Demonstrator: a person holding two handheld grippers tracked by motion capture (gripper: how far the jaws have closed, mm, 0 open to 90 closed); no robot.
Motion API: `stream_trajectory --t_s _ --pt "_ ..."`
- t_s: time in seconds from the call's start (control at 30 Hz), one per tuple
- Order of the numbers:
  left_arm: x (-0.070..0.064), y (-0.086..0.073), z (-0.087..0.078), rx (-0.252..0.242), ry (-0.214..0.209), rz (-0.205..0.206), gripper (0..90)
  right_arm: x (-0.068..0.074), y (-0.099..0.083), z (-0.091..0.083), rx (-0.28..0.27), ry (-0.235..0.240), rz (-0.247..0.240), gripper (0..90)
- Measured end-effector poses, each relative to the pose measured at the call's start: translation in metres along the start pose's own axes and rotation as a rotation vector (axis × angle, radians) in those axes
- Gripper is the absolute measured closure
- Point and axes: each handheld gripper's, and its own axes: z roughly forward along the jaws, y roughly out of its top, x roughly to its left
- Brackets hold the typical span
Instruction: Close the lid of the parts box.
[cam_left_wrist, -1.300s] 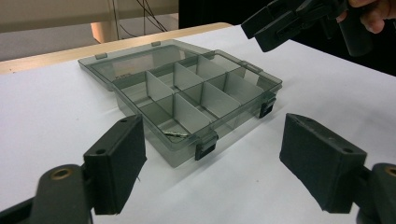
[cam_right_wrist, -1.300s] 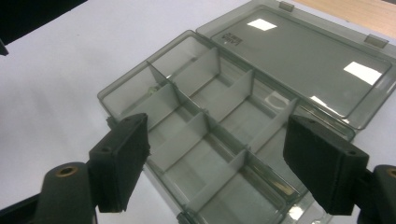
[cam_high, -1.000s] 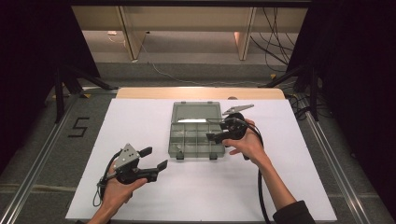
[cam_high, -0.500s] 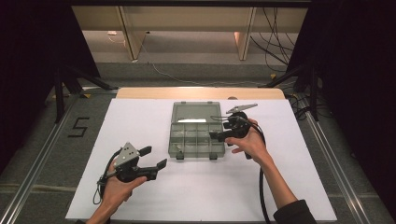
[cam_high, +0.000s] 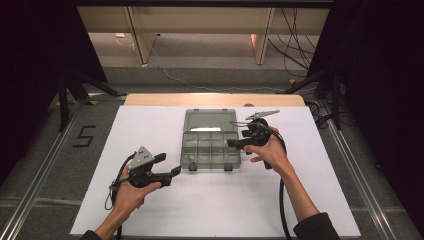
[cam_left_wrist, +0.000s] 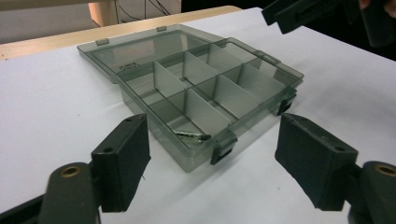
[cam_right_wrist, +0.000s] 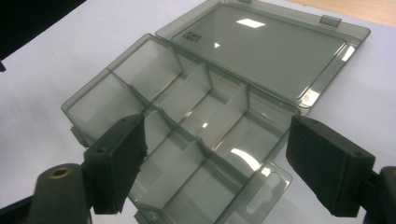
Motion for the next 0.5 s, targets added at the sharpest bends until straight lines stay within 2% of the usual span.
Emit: stream_trajectory --t_s 0.13,0.2,0.3,0.37,0.47,0.5 --pt "0.006 0.004 0.012 0.02 0.005 -0.017 31.0 -0.004 -0.001 -0.001 -0.007 -0.003 0.012 21.1" --pt "0.007 0.006 0.018 0.049 0.008 0.001 32.1 -0.004 -0.001 -0.001 -0.012 -0.005 0.015 21.1" --pt "0.012 0.009 0.029 0.085 0.015 0.006 34.5 -0.005 -0.002 -0.002 -0.012 -0.008 0.014 21.2" --pt "0.014 0.009 0.031 0.104 0.018 0.006 36.2 -0.005 -0.002 -0.002 -0.013 -0.008 0.015 21.2" --pt "0.017 0.01 0.038 0.122 0.016 -0.014 40.7 -0.006 -0.002 -0.002 -0.02 -0.004 0.011 21.2" --pt "0.02 0.01 0.04 0.158 0.006 0.013 42.9 -0.006 -0.002 -0.001 -0.019 -0.004 0.011 21.2"
